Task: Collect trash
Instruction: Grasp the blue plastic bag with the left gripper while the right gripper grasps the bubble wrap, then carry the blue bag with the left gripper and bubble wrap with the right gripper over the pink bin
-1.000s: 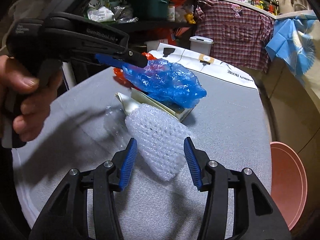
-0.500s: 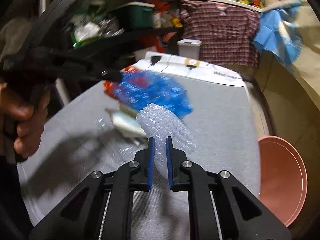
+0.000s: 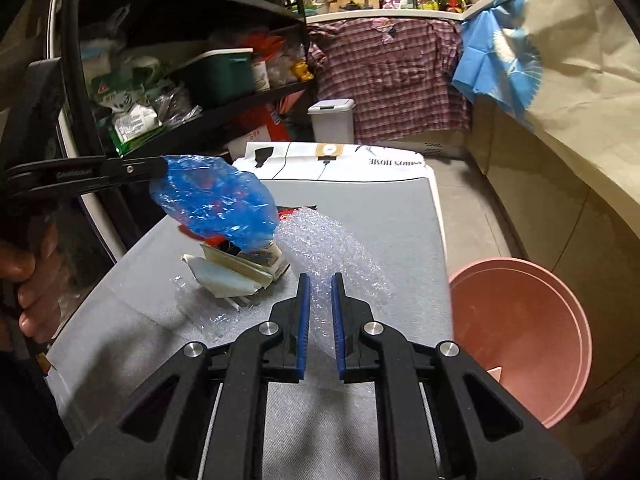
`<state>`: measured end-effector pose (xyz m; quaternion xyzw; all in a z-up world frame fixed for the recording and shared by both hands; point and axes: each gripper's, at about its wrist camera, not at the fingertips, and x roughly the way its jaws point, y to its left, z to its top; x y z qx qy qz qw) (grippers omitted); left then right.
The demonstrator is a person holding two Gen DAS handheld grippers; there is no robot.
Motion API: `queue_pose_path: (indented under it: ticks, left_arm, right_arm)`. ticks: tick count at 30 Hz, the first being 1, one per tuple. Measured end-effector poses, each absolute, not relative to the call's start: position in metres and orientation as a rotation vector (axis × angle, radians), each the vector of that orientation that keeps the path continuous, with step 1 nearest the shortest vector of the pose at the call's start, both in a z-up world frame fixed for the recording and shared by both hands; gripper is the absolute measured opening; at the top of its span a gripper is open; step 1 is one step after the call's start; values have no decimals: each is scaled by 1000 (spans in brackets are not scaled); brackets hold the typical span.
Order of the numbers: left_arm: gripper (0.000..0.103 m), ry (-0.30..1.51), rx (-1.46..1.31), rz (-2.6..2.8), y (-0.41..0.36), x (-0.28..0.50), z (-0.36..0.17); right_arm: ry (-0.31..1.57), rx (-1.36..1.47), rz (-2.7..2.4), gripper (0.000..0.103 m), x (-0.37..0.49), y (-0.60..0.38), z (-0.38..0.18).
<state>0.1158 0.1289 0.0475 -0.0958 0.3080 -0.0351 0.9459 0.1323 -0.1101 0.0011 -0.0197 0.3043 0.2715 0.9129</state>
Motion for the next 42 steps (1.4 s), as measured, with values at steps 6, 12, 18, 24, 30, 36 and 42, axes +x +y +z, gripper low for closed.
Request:
queue_pose_path:
  ticks: [6,12,18,24,30,36,42]
  left_arm:
    - [1,585,-188,-71,119,95,59]
    - [1,569,-176,-85,106,80,62]
    - [1,564,-182,-107,100,72,62]
    - [1,564,-167,-125,94,70,62]
    - [1,567,-166,-132,91,71,61]
    - [1,575,-150,-135,84,74,59]
    - [1,587,-173,-146,81,79,61]
  right_arm:
    - [597,-18,530,11,125,-129,14]
    - [585,27,505,11,125,-156,35]
    - [578,84,478,11,129,-177,55]
    - [565,69,447,11,135,-201,69]
    - [551,56,403,11,145,-225,73]
    - [556,92,355,11,151,-249,60]
    - [566,106,326,11,156,-261,50]
